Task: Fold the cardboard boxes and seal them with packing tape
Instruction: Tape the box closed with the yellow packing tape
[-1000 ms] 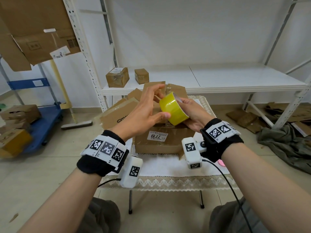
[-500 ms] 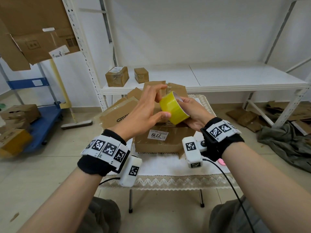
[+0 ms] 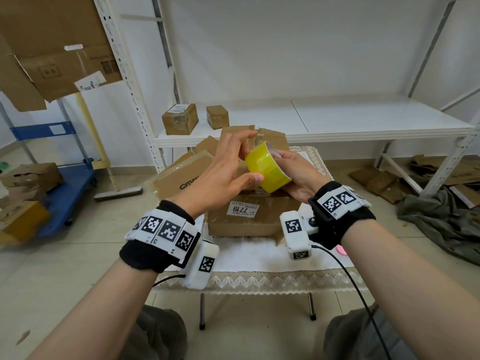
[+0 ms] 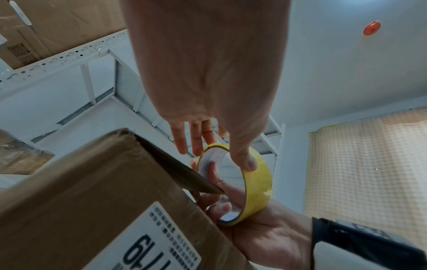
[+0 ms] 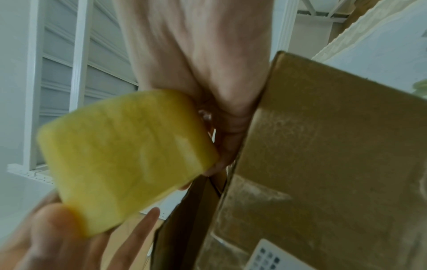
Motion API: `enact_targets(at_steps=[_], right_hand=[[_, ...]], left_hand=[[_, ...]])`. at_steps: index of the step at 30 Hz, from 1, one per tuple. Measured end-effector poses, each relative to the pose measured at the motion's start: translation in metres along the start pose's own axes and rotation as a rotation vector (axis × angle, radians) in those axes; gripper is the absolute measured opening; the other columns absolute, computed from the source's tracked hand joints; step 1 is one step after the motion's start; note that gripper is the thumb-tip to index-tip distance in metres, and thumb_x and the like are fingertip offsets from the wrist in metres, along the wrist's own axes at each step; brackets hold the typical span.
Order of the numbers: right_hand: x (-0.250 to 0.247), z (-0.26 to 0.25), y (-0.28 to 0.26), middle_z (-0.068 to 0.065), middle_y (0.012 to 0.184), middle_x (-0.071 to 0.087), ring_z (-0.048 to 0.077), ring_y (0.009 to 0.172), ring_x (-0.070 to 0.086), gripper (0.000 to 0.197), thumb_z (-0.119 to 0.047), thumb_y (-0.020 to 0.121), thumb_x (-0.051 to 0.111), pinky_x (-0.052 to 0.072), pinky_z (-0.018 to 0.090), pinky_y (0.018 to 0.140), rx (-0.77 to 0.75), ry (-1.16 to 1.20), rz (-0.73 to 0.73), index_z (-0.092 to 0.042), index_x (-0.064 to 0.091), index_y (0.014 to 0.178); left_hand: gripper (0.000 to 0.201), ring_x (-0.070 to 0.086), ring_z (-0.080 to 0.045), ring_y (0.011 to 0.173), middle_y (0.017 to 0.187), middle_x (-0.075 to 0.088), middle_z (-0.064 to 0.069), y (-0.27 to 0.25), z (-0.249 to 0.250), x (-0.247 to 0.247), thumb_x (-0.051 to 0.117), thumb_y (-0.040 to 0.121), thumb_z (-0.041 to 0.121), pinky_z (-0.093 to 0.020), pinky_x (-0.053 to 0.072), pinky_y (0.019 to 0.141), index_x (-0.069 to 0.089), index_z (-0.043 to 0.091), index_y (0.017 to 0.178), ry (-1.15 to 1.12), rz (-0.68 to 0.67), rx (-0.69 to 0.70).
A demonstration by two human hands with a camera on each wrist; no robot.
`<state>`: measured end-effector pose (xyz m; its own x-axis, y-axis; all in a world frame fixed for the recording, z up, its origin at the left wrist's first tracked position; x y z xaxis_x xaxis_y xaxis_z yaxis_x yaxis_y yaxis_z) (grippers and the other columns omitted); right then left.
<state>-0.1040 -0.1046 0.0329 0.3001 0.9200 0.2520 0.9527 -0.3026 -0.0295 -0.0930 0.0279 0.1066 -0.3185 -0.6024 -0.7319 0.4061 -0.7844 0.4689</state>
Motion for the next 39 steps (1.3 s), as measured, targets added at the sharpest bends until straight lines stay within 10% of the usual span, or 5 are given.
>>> enact_targets(at_steps=[11,16,30,39], right_hand=[[-0.005,0.001,0.001,0.015,0.102,0.071,0.017,0.073,0.071,0.041,-0.025,0.100,0.059,0.056,0.029,0.058,-0.010,0.020,0.029,0.002,0.060,0.131],[-0.006,-0.001,0.000,0.015,0.100,0.072,0.017,0.072,0.072,0.034,-0.022,0.101,0.058,0.056,0.028,0.057,-0.008,0.058,0.038,0.000,0.063,0.127],[-0.004,0.000,-0.001,0.012,0.093,0.073,0.014,0.067,0.071,0.032,-0.027,0.101,0.057,0.055,0.027,0.056,-0.010,0.030,0.035,-0.003,0.066,0.119],[-0.007,-0.002,-0.004,0.011,0.089,0.072,0.013,0.064,0.070,0.022,-0.019,0.101,0.057,0.054,0.026,0.053,-0.029,0.037,0.053,-0.003,0.066,0.114]], left_hand=[[0.064,0.042,-0.018,0.114,0.118,0.036,-0.003,-0.001,-0.001,0.006,0.063,0.096,0.026,-0.035,0.041,0.105,0.027,0.023,0.149,-0.029,0.020,-0.022],[0.060,0.046,-0.003,0.104,0.109,0.037,0.011,-0.003,0.001,0.010,0.060,0.098,0.019,-0.019,0.044,0.098,0.027,0.029,0.147,-0.122,0.033,-0.053],[0.054,0.051,-0.007,0.109,0.121,0.050,0.001,0.002,-0.010,-0.005,0.074,0.083,0.044,-0.004,0.038,0.085,0.046,0.016,0.120,-0.030,0.031,-0.151],[0.046,0.046,-0.007,0.110,0.121,0.042,0.002,0.000,-0.009,0.007,0.066,0.091,0.042,-0.023,0.042,0.093,0.041,0.017,0.120,0.006,-0.035,-0.117]])
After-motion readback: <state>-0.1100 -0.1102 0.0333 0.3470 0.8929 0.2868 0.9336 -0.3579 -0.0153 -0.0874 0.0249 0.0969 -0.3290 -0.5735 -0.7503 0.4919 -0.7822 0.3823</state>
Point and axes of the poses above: each hand's wrist, its own y-axis towards the middle knuckle, its own x-axis out of the palm, z = x × y, the point moved 10 cm from there along y, towards the middle knuckle
